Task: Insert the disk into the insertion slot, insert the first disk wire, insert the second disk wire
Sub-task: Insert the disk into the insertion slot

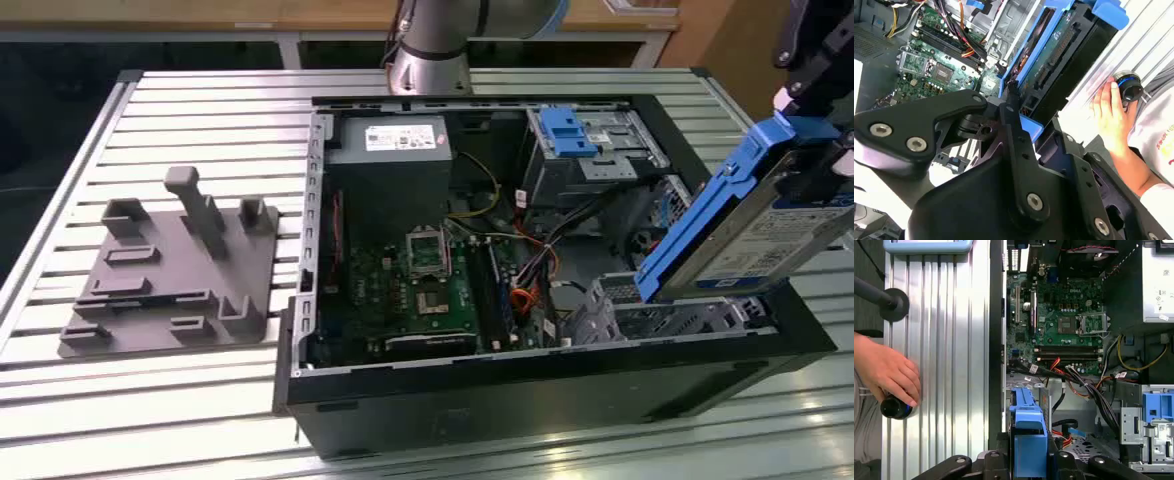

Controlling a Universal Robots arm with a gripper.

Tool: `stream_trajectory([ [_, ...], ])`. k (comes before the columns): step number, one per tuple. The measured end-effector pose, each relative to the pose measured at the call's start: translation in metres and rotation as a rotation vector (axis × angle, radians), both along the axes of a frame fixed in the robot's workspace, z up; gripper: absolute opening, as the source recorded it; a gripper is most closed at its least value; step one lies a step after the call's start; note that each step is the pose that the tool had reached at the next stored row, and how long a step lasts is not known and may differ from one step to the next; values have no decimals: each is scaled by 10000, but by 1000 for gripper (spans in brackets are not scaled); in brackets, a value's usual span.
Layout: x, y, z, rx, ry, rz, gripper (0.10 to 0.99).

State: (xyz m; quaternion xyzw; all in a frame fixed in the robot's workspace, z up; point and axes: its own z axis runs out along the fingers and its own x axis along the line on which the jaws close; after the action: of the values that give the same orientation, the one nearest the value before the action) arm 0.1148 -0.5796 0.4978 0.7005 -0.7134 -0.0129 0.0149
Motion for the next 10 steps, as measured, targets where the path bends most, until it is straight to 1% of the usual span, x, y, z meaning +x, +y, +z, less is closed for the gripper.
stream_trajectory([
  [8,0,0,0,-1,0,0,365],
  [10,-1,0,1,-1,11,0,365],
])
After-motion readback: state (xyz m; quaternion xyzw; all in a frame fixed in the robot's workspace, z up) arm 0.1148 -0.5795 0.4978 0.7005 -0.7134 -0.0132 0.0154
